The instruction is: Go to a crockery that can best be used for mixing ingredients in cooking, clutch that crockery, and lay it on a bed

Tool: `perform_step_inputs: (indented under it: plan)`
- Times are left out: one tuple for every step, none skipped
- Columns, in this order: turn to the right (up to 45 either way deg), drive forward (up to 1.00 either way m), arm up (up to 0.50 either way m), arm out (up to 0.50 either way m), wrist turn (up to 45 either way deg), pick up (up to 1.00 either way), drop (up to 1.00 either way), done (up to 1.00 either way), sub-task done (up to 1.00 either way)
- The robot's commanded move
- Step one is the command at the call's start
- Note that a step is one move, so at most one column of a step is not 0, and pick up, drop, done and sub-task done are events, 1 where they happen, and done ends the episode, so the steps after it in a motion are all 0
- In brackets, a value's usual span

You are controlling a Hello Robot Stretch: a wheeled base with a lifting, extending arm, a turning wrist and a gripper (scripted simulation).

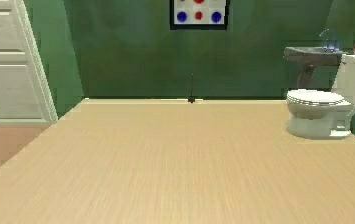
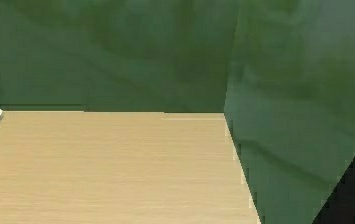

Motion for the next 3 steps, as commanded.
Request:
perform_step_inputs:
  plan:
    - [-3.0, 0.0, 0.0, 0.0, 0.0, 0.0, 0.0, 0.0, 0.0]
    - [0.0, 0.85, 0.0, 0.0, 0.0, 0.0, 0.0, 0.0, 0.0]
    - [-45.0, 0.0, 0.0, 0.0, 0.0, 0.0, 0.0, 0.0, 0.0]
